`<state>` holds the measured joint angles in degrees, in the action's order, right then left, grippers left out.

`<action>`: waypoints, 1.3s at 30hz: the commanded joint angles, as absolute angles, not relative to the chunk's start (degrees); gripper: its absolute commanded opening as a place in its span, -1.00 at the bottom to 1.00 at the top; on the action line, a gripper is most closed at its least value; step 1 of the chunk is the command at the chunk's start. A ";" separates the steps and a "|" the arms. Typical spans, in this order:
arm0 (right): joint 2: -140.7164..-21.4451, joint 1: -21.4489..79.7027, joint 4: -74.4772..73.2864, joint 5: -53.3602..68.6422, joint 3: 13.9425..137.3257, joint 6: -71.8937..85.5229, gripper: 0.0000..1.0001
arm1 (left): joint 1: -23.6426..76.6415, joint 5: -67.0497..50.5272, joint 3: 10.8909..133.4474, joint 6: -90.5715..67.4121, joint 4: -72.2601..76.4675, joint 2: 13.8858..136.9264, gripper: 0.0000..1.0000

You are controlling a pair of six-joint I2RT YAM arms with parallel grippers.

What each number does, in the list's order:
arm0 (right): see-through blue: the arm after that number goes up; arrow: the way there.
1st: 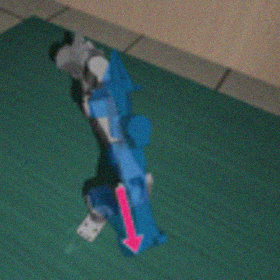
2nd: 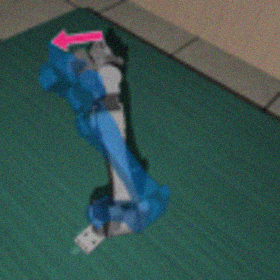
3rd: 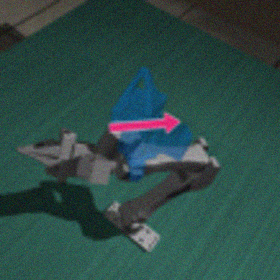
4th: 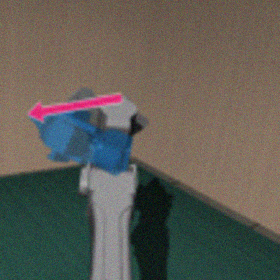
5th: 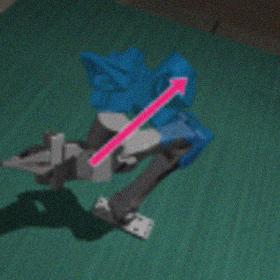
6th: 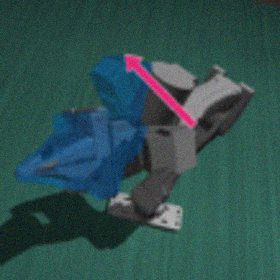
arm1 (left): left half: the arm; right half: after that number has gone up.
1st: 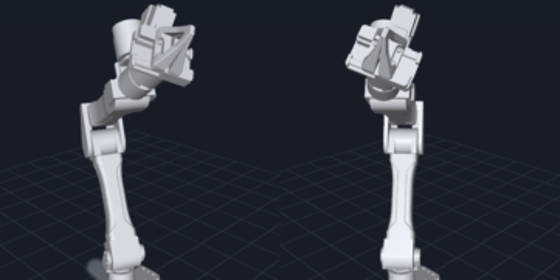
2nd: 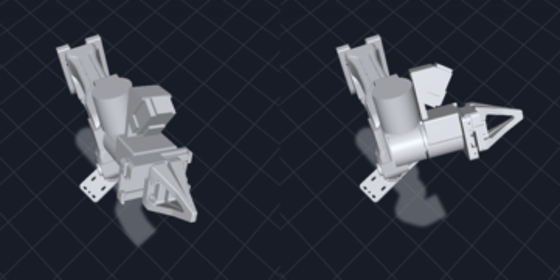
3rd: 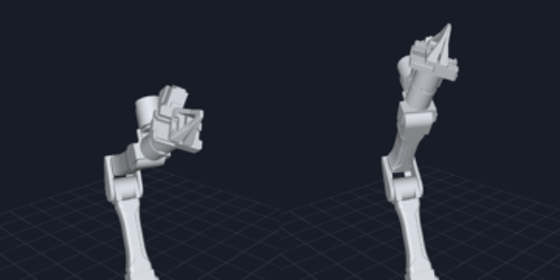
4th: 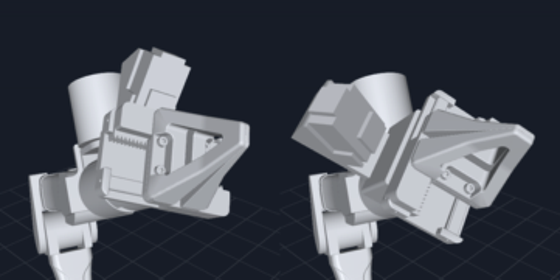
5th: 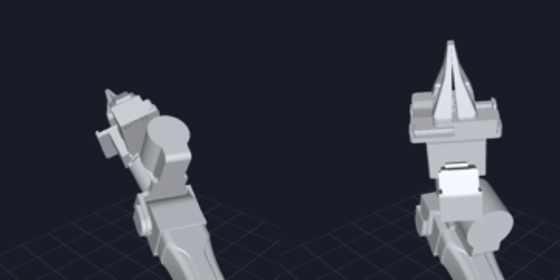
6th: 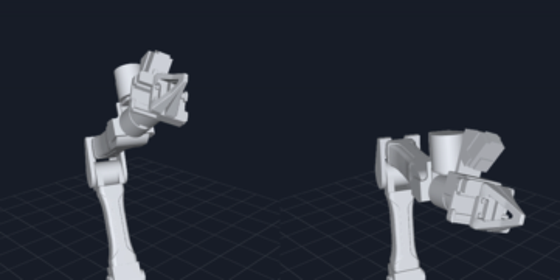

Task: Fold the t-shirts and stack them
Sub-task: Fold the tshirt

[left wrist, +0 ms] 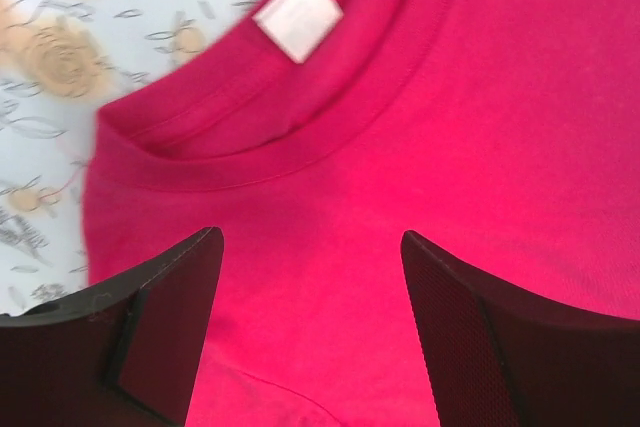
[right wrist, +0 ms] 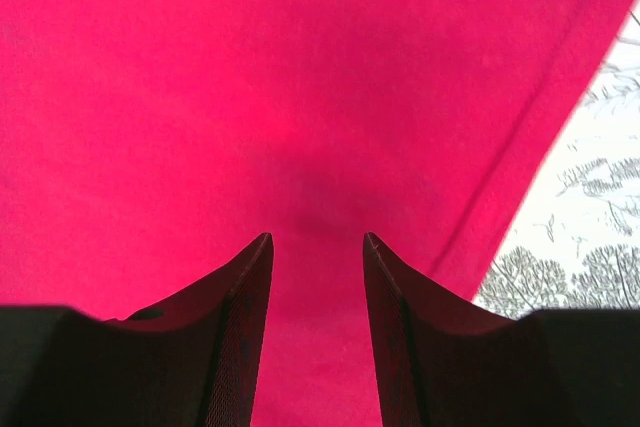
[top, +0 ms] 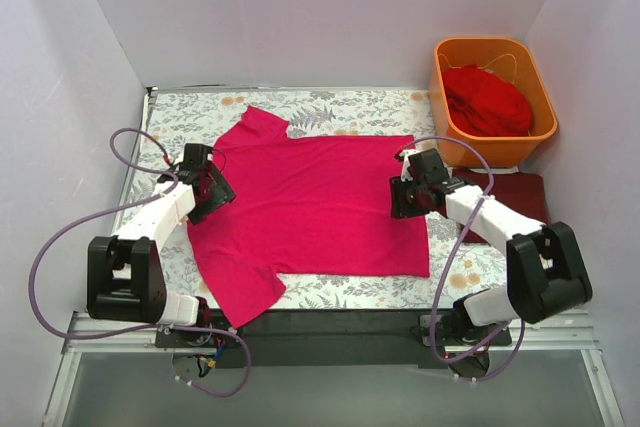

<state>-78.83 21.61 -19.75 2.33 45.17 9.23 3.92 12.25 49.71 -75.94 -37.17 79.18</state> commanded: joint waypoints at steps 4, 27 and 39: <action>-85.59 22.41 -18.72 -2.72 53.08 7.83 -0.05 | 5.27 10.37 55.10 -74.18 -32.35 86.04 0.43; -110.56 18.11 -17.58 -3.34 74.88 3.16 0.06 | 5.27 13.27 80.06 -70.66 -29.44 115.74 0.42; -123.47 13.01 -16.35 -3.16 85.42 1.41 0.07 | 5.19 13.80 96.67 -71.19 -35.51 130.77 0.42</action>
